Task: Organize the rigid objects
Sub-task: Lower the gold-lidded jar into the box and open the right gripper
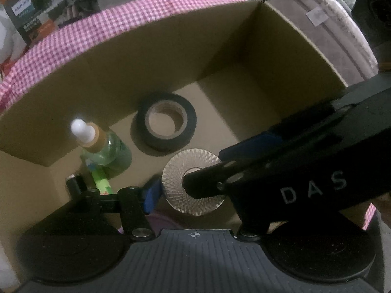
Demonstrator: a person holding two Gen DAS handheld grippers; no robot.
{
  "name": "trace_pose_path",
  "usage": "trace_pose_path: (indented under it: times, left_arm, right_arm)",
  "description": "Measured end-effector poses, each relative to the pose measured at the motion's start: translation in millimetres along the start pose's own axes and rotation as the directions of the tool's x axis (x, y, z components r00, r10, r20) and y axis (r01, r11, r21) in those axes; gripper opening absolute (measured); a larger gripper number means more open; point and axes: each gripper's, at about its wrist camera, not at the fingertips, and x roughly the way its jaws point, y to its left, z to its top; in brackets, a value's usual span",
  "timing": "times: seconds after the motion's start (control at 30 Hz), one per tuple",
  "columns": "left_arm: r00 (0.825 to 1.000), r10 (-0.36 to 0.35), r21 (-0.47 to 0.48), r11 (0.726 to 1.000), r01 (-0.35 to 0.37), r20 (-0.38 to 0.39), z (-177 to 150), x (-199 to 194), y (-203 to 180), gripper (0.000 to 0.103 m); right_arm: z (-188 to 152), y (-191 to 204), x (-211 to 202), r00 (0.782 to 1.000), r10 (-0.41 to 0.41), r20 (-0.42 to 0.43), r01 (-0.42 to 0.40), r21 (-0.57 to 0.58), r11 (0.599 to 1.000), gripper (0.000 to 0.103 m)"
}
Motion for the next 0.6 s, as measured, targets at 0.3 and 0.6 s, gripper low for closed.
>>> trace_pose_path:
  times: [0.3, 0.6]
  left_arm:
    - [0.994, 0.015, 0.028, 0.999, -0.018, 0.112, -14.6, -54.3, -7.5, 0.077]
    - [0.949, 0.039, 0.036, 0.998, -0.053, 0.313, -63.3, -136.2, -18.0, 0.084]
  right_arm:
    - [-19.7, 15.7, -58.6, 0.988, 0.029, 0.153, -0.02, -0.061, 0.998, 0.054]
    - [-107.3, 51.9, -144.8, 0.913, 0.136, 0.385, -0.067, -0.188, 0.98, 0.07]
